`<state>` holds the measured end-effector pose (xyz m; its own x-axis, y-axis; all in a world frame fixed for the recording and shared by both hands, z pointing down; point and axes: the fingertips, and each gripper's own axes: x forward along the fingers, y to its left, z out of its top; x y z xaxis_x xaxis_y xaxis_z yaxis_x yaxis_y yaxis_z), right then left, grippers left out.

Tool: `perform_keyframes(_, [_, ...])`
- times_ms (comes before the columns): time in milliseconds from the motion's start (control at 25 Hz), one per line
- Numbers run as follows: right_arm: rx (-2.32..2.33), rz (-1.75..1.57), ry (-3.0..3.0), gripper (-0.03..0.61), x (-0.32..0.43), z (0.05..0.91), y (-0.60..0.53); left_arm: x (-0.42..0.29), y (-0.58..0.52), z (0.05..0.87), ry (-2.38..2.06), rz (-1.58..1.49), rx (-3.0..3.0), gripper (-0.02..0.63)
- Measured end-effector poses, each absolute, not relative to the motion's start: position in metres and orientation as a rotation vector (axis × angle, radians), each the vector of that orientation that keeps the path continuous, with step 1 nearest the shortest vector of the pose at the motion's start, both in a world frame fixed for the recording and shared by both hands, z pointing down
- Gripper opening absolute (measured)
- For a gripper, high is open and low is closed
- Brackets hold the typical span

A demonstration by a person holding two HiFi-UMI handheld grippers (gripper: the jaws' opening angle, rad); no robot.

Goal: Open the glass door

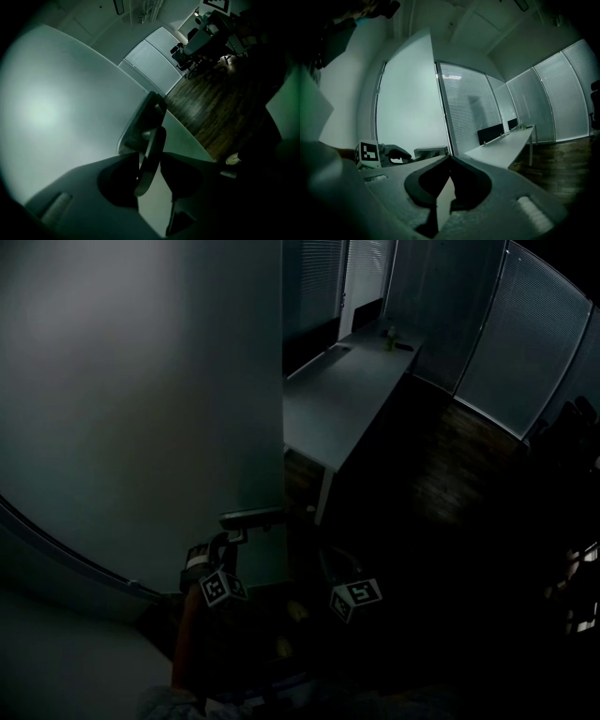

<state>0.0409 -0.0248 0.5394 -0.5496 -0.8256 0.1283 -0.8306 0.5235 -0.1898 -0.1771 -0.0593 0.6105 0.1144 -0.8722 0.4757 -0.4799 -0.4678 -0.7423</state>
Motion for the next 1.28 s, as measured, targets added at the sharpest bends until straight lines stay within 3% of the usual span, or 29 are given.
perform_keyframes(560, [1.576, 0.359, -2.663, -0.002, 0.076, 0.539, 0.059, -0.162, 0.011, 0.604, 1.262, -1.307, -1.996, 0.147])
perform_keyframes(1280, [1.538, 0.375, -2.67, -0.002, 0.082, 0.548, 0.07, -0.176, 0.039, 0.611, 1.253, -1.355, -1.98, 0.152])
